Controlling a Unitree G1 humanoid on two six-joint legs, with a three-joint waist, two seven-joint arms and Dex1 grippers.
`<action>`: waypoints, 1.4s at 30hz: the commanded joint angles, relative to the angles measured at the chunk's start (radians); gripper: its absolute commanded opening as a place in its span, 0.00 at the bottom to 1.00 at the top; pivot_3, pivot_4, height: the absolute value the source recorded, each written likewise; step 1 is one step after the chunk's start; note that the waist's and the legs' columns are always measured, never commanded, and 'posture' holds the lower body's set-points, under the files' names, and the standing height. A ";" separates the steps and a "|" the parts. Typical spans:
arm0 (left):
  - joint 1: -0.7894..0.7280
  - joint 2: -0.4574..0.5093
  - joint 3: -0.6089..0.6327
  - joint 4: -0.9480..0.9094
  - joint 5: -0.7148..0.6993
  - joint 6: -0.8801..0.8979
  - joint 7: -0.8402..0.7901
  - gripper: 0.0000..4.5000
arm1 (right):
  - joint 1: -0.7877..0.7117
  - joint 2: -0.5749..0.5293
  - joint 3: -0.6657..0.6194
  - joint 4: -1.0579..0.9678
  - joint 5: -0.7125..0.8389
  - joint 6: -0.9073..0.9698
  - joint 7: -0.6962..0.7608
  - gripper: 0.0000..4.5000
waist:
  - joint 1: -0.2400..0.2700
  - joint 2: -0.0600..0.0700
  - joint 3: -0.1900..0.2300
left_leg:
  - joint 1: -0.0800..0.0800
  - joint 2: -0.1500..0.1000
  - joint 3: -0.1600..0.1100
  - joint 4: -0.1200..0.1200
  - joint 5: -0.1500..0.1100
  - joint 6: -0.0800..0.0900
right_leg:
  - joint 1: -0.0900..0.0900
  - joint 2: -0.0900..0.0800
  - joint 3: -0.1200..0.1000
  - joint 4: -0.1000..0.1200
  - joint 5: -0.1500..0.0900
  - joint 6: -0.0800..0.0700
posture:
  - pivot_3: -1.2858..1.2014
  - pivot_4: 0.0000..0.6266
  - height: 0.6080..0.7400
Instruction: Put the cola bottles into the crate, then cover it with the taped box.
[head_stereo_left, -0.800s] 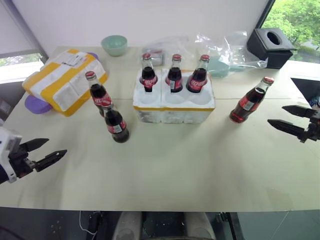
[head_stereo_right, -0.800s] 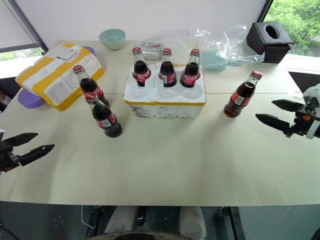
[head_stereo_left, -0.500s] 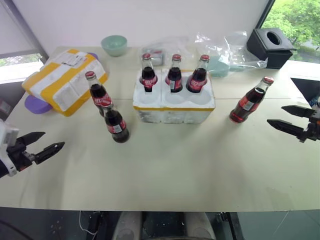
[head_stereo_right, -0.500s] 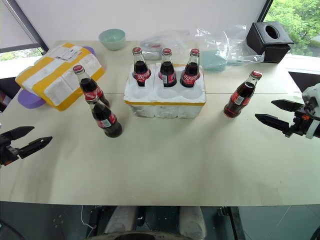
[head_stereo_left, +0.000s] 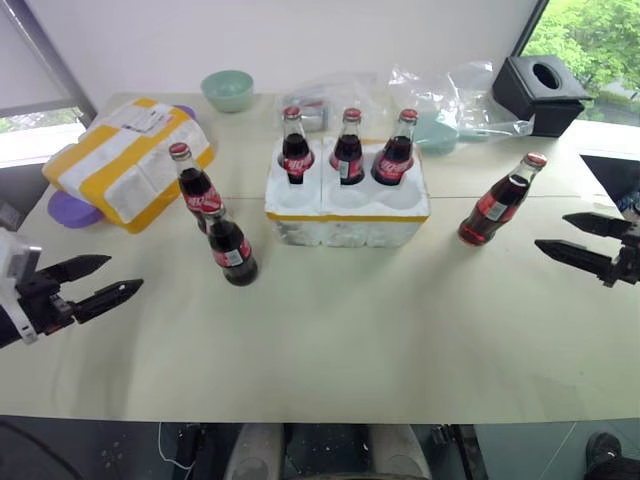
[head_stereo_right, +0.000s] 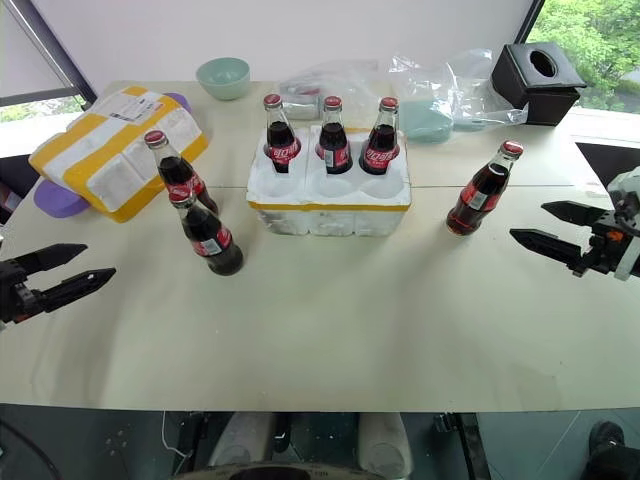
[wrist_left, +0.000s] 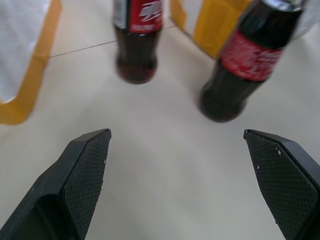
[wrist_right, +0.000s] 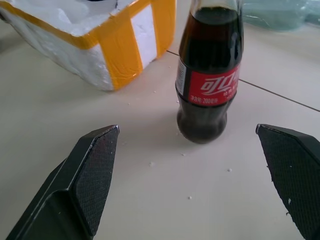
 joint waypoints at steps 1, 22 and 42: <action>-0.039 0.034 -0.018 -0.029 -0.033 0.009 -0.026 0.99 | -0.010 -0.038 -0.049 -0.120 0.073 0.067 0.018 1.00 | 0.000 0.000 0.000 | 0.000 0.000 0.000 0.000 0.000 0.000 | 0.000 0.000 0.000 0.000 0.000 0.000 | 0.52 0.24 0.99; -0.286 0.005 -0.328 -0.002 0.003 -0.018 -0.074 0.99 | -0.058 -0.016 -0.065 -0.612 0.543 0.425 -0.107 1.00 | 0.003 -0.001 0.000 | -0.001 0.001 0.000 0.000 0.000 0.000 | 0.000 0.002 0.000 0.000 0.000 0.000 | 0.52 0.24 0.99; -0.426 -0.128 -0.530 0.109 0.162 -0.139 0.000 0.99 | -0.060 0.003 -0.049 -0.667 0.709 0.429 -0.279 1.00 | 0.003 -0.001 0.000 | -0.001 0.001 -0.001 0.000 0.000 0.000 | 0.000 0.002 0.000 0.000 0.000 0.000 | 0.52 0.24 0.99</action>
